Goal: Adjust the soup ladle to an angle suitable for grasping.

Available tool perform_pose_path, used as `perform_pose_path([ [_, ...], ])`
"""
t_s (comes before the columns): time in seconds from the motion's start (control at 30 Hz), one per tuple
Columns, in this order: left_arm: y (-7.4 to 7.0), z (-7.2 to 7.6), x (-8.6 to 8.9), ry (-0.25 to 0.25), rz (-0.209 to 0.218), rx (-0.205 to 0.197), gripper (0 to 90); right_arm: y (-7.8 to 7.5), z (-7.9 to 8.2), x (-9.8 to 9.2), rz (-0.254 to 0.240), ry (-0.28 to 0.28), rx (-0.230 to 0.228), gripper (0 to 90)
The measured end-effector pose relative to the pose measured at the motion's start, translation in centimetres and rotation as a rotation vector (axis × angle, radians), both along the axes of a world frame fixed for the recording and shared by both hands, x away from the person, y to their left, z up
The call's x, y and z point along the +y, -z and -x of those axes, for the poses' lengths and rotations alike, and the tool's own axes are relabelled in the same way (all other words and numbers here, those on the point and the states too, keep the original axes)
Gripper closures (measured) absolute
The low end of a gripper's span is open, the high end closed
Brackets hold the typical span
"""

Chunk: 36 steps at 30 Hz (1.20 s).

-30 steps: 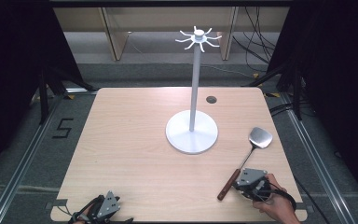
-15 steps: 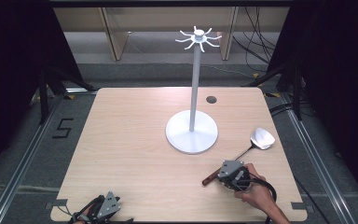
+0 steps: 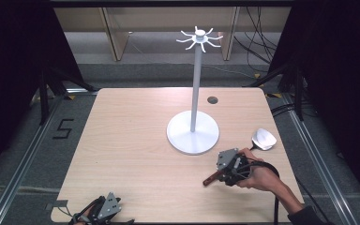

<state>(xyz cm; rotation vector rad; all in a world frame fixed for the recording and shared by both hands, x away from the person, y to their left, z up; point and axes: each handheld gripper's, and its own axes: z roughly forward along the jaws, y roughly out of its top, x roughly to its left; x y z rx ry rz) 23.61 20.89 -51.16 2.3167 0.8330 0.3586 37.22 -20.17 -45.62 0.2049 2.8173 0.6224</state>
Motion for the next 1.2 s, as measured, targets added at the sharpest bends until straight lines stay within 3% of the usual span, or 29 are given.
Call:
perform_pose_path([
  [0.07,0.0,0.0,0.0,0.002,0.0,0.002,15.5,0.1,-0.2,0.0,0.013,0.023,0.028,44.1],
  [0.13,0.0,0.0,0.0,0.0,0.0,0.001,15.5,0.6,-0.7,0.2,0.045,-0.022,0.063,41.2],
  [0.3,0.0,0.0,0.0,0.0,-0.003,0.003,15.5,1.7,-1.4,0.3,0.097,0.007,0.1,36.9],
  [0.33,0.0,0.0,0.0,-0.001,-0.002,0.002,15.5,1.8,-1.7,0.3,0.102,-0.02,0.094,37.3],
  [0.4,0.0,0.0,0.0,-0.002,0.0,0.001,15.4,2.1,-1.8,0.3,0.111,0.005,0.11,39.7],
  [0.5,0.1,0.0,0.0,0.001,-0.002,0.003,15.5,2.4,-2.4,0.4,0.129,-0.026,0.113,42.2],
  [0.6,0.0,0.0,0.0,0.005,0.002,0.004,15.5,2.3,-2.5,0.6,0.157,0.005,0.146,45.3],
  [0.7,0.1,0.0,0.0,0.001,-0.002,0.002,15.5,2.2,-2.7,0.9,0.172,-0.047,0.146,48.5],
  [0.77,0.1,0.0,0.0,0.005,0.002,0.006,15.5,2.0,-2.4,1.1,0.212,-0.002,0.175,51.7],
  [0.83,0.1,0.0,-0.1,0.011,-0.006,0.004,15.5,2.0,-2.7,1.2,0.237,-0.051,0.162,55.8],
  [0.87,0.1,0.0,-0.1,0.01,-0.007,0.004,15.5,1.9,-2.4,1.4,0.258,-0.013,0.18,57.7],
  [0.9,0.1,0.0,-0.1,0.009,-0.006,0.003,15.5,1.9,-2.7,1.5,0.257,-0.075,0.171,59.6],
  [0.93,0.1,0.0,0.0,0.007,-0.005,0.003,15.5,1.9,-2.7,1.6,0.256,-0.083,0.184,61.9],
  [1.0,0.1,0.0,0.0,0.007,0.0,0.007,15.5,1.8,-2.3,1.6,0.272,-0.039,0.204,64.7],
  [1.03,0.1,0.0,0.0,0.006,-0.007,0.004,15.5,1.9,-2.6,1.6,0.26,-0.092,0.184,65.9],
  [1.07,0.1,0.0,0.0,0.003,-0.006,0.002,15.5,1.9,-2.5,1.6,0.263,-0.09,0.19,67.2],
  [1.1,0.1,0.0,0.0,0.004,-0.001,0.006,15.5,1.7,-2.1,1.6,0.28,-0.032,0.208,68.2],
  [1.2,0.1,0.0,0.0,0.006,-0.001,0.008,15.5,1.7,-2.1,1.9,0.296,-0.064,0.21,70.6],
])
